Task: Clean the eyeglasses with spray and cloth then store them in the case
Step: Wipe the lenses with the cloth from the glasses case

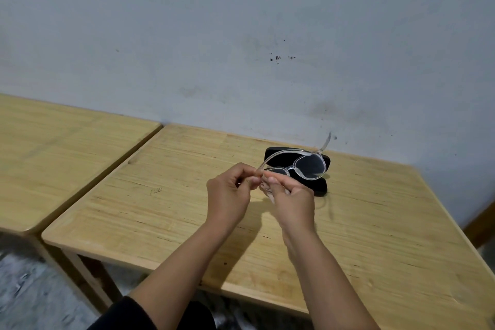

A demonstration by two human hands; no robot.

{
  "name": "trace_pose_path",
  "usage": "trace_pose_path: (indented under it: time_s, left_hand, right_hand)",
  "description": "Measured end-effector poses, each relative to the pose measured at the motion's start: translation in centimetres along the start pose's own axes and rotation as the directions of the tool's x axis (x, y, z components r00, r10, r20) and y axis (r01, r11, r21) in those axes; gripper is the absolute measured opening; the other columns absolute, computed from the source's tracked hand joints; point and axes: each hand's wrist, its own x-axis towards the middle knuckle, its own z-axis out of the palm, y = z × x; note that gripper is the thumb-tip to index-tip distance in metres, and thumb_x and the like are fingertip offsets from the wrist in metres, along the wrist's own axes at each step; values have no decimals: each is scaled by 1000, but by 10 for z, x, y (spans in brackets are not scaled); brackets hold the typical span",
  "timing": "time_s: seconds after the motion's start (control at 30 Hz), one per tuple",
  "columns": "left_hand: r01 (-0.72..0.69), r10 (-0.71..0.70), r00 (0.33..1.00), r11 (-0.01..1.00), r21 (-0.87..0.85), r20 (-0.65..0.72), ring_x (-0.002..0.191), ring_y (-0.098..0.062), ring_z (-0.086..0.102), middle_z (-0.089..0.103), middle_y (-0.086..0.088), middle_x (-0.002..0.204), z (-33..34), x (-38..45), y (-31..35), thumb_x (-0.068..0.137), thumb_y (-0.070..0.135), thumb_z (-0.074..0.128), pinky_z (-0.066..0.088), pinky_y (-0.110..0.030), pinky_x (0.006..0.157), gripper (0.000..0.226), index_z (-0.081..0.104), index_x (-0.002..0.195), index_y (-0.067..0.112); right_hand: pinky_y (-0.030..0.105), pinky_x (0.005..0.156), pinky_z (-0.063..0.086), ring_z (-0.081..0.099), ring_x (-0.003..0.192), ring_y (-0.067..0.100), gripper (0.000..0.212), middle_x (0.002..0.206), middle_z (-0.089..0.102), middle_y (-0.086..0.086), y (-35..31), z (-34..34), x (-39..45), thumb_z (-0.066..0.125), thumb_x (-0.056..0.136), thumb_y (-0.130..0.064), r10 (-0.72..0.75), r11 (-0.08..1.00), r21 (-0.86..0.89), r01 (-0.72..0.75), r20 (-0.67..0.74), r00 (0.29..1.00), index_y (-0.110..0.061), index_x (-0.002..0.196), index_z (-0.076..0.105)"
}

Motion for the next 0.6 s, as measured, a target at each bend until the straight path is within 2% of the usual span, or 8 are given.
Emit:
trace_pose_path:
  time_s: [0.1, 0.2, 0.27, 0.33, 0.4, 0.47, 0.6]
  left_hand:
    - [18, -19, 1000, 1000, -6, -20, 66, -5, 68, 71, 7, 71, -10, 5, -3, 80, -1, 65, 51, -11, 61, 23, 70, 76, 21]
    - [18, -17, 999, 1000, 17, -41, 66, -3, 67, 71, 7, 71, -21, 10, -3, 80, 1, 65, 49, -7, 61, 22, 70, 77, 22]
    - [16, -14, 998, 999, 33, -60, 66, -3, 68, 71, 7, 72, -29, 13, -3, 79, 1, 66, 49, -8, 62, 23, 70, 75, 22]
    - [29, -25, 994, 999, 28, -105, 67, -2, 68, 72, 8, 72, -41, 15, -4, 79, 1, 66, 49, -8, 64, 22, 71, 75, 22]
    - [40, -32, 984, 998, 42, -177, 67, -2, 68, 71, 10, 73, -59, 20, -7, 80, 3, 67, 48, -7, 65, 19, 71, 77, 22]
    - [38, -17, 970, 996, 82, -245, 67, 0, 67, 71, 12, 73, -81, 24, -11, 80, 5, 67, 45, -4, 64, 18, 71, 78, 22]
    - [-1, 58, 939, 986, 166, -338, 69, 5, 64, 69, 10, 72, -125, 25, -25, 79, -2, 66, 44, -3, 66, 24, 71, 80, 21]
  right_hand:
    - [15, 65, 52, 70, 73, 10, 20, 79, 74, 3, -10, -5, 0, 58, 87, -2, 33, 994, -104, -18, 143, 989, -15, 85, 73]
    - [14, 68, 49, 68, 75, 6, 20, 80, 73, -1, -11, -3, -7, 58, 87, -4, 75, 988, -150, -40, 240, 968, -15, 82, 74]
    - [16, 71, 49, 68, 80, 8, 23, 82, 74, -2, -10, 1, -12, 59, 87, -6, 69, 988, -151, -34, 235, 969, -20, 79, 74]
    - [13, 67, 48, 67, 79, 8, 24, 80, 74, -5, -7, 4, -14, 58, 87, -6, 64, 992, -122, -39, 203, 977, -23, 78, 73]
    - [13, 63, 47, 65, 79, 8, 18, 83, 73, -4, -4, 5, -15, 58, 88, -10, 86, 989, -132, -64, 163, 983, -19, 84, 74]
    - [19, 63, 46, 63, 79, 9, 16, 87, 72, 1, 1, 5, -18, 58, 89, -12, 126, 986, -126, -108, 143, 982, -15, 89, 73]
    - [21, 63, 43, 60, 79, 8, 16, 85, 70, 0, 11, 6, -21, 56, 90, -11, 178, 980, -115, -161, 154, 972, -15, 85, 71]
